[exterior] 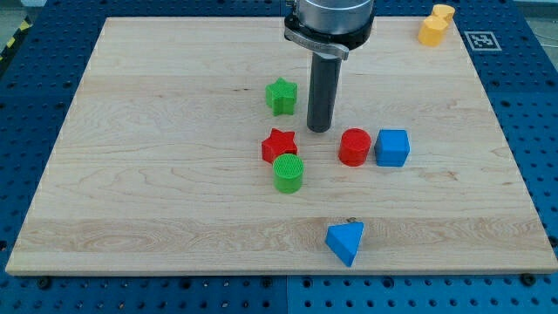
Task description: Push red star below red circle
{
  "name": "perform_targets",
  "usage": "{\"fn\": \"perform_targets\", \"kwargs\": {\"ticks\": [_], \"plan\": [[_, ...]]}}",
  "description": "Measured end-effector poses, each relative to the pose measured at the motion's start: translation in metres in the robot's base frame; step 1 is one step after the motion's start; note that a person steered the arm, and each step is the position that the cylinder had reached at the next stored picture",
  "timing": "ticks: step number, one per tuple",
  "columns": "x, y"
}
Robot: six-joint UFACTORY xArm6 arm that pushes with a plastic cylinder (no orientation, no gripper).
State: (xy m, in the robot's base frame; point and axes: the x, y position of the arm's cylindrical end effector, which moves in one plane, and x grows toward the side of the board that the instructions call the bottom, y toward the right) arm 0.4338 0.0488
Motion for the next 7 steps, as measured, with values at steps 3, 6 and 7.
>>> {"fn": "perform_targets", "kwargs": {"ticks": [3,6,7], "plan": [[0.005,-0.032],[0.016,-0.131],[0.027,-0.131]]}}
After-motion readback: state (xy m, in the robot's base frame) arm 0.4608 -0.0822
